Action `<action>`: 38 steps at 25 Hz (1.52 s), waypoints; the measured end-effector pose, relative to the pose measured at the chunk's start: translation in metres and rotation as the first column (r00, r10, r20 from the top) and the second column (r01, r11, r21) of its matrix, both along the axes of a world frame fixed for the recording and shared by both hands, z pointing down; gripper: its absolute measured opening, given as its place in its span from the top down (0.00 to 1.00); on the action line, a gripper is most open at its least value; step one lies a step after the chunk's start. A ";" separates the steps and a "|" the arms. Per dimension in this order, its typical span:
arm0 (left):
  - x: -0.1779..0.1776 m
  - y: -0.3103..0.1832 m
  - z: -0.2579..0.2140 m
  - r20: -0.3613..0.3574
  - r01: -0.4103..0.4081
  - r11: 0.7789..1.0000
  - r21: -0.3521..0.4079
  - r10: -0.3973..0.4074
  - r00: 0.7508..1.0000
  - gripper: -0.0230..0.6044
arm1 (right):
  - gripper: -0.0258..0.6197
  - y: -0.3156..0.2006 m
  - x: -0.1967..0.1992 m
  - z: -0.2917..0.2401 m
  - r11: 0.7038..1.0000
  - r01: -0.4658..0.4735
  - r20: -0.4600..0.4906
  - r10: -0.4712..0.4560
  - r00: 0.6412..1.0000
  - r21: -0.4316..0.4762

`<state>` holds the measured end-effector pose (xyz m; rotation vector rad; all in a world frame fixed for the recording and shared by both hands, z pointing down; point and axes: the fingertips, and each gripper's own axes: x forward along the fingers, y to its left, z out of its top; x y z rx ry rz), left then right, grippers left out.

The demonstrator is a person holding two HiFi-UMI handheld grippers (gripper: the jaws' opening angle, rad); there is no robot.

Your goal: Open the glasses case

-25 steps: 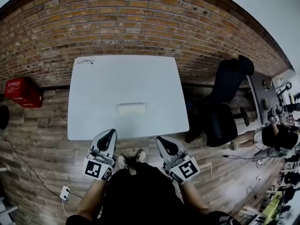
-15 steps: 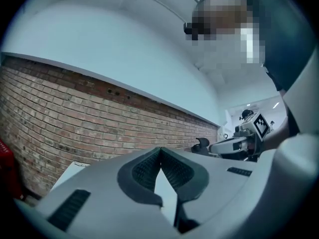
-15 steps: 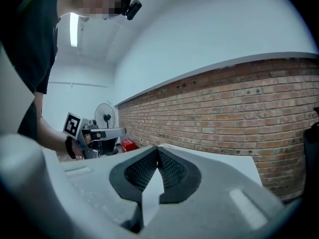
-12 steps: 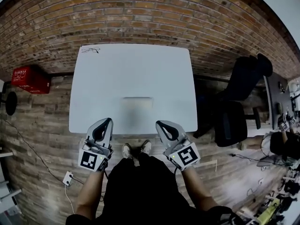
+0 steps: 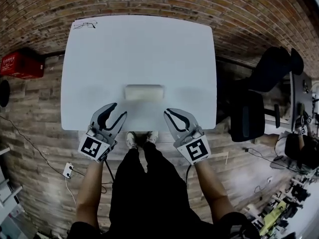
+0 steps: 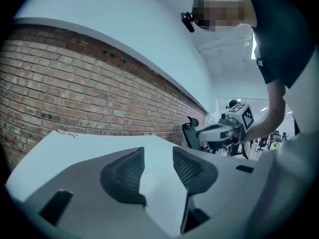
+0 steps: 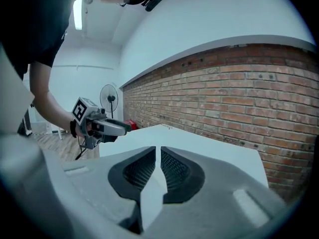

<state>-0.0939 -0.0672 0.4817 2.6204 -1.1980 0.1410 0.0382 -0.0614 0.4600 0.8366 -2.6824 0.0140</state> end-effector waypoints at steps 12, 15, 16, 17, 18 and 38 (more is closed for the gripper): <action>0.005 -0.038 0.110 0.217 -0.281 0.946 -0.161 0.312 0.925 0.51 | 0.80 -0.029 -0.012 0.095 0.985 0.164 -0.252 -0.173 0.952 -0.057; 0.006 -0.042 0.122 0.251 -0.317 0.929 -0.193 0.359 0.899 0.48 | 0.74 -0.027 -0.016 0.106 0.979 0.191 -0.257 -0.202 0.945 -0.068; 0.006 -0.044 0.124 0.263 -0.331 0.922 -0.199 0.375 0.889 0.48 | 0.71 -0.028 -0.017 0.109 0.978 0.198 -0.262 -0.210 0.942 -0.069; 0.007 -0.045 0.126 0.278 -0.347 0.915 -0.204 0.394 0.876 0.48 | 0.69 -0.029 -0.017 0.111 0.976 0.206 -0.270 -0.217 0.938 -0.070; 0.009 -0.047 0.128 0.294 -0.365 0.907 -0.207 0.414 0.861 0.48 | 0.67 -0.031 -0.018 0.114 0.975 0.212 -0.279 -0.222 0.934 -0.068; 0.024 -0.053 0.151 0.454 -0.467 0.819 -0.333 0.573 0.682 0.44 | 0.53 -0.049 -0.022 0.148 0.939 0.341 -0.377 -0.336 0.863 -0.056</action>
